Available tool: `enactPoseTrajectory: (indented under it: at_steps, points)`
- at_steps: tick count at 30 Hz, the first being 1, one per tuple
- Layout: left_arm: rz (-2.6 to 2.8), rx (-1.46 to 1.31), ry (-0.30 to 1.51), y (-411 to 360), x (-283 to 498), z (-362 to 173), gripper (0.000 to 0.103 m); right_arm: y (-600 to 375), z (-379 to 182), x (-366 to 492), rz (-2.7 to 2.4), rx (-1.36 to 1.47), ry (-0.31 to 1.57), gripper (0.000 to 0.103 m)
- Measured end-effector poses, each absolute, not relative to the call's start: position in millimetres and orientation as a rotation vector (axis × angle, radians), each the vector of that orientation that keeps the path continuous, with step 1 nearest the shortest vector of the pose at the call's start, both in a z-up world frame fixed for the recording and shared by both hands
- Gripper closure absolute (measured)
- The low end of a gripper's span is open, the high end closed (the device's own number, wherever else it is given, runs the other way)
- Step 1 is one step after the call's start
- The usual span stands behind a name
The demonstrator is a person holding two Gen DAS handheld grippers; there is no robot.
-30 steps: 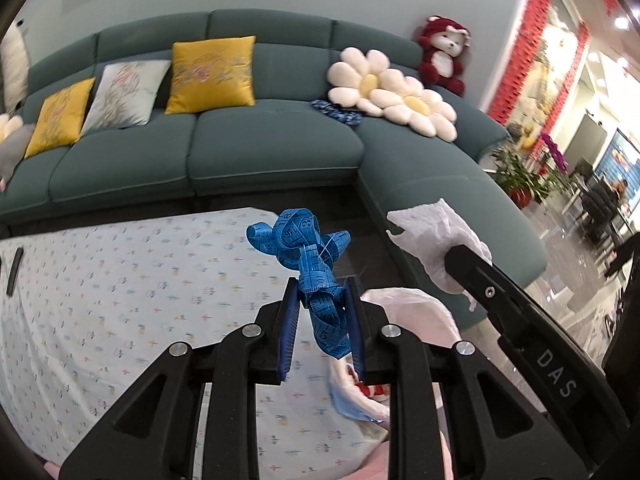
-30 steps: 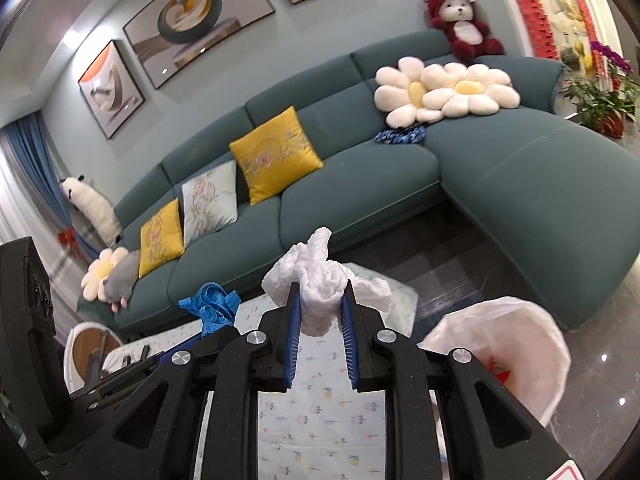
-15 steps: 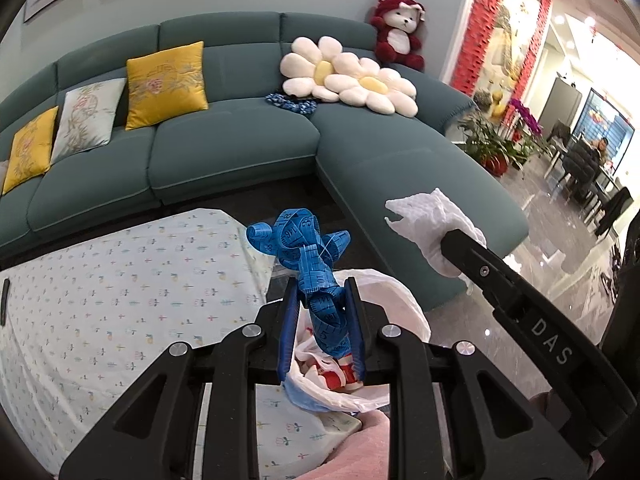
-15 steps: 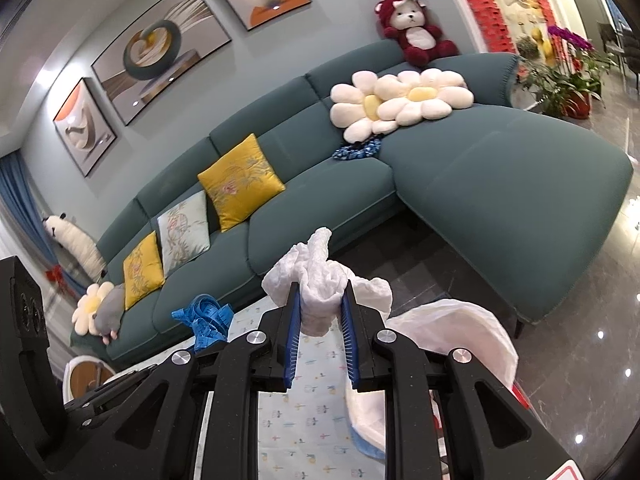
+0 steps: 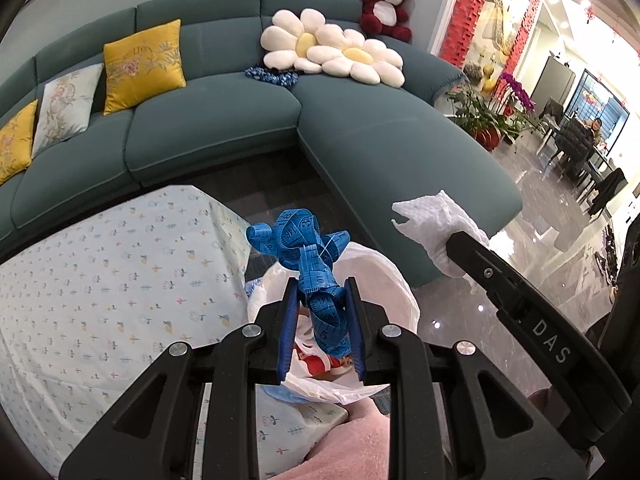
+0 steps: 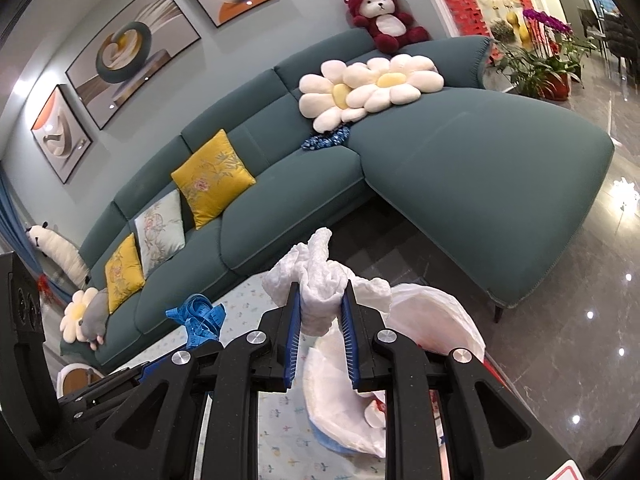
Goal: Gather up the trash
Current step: 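Lift and carry the tissue and blue cloth with both tools over the bin, then open both tools to drop the tissue and blue cloth into the bin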
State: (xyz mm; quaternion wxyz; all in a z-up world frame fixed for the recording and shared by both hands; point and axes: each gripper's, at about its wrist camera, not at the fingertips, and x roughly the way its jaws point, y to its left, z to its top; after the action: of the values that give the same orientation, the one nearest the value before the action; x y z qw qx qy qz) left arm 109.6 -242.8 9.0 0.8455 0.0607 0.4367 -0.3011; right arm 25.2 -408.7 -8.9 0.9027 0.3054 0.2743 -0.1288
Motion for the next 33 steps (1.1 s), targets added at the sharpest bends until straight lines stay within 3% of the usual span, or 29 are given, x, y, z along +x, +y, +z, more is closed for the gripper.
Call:
enactPoseTrajectory:
  at_steps: [13, 17, 26, 29, 33]
  points:
    - [-0.650, 0.126, 1.013, -256, 129, -31, 0.080, -421, -57, 36, -0.296, 0.659, 0.661, 0.084]
    - [-0.628, 0.107, 1.024, -252, 135, -39, 0.055, -421, -63, 40, -0.320, 0.654, 0.677, 0.077]
    - [-0.589, 0.090, 1.049, -234, 139, -48, 0.053, -413, -71, 45, -0.318, 0.629, 0.719, 0.076]
    - [-0.573, 0.099, 1.028, -226, 136, -46, 0.046, -406, -70, 44, -0.321, 0.601, 0.735, 0.070]
    - [-0.553, 0.112, 1.009, -214, 131, -44, 0.043, -391, -70, 41, -0.333, 0.543, 0.773, 0.064]
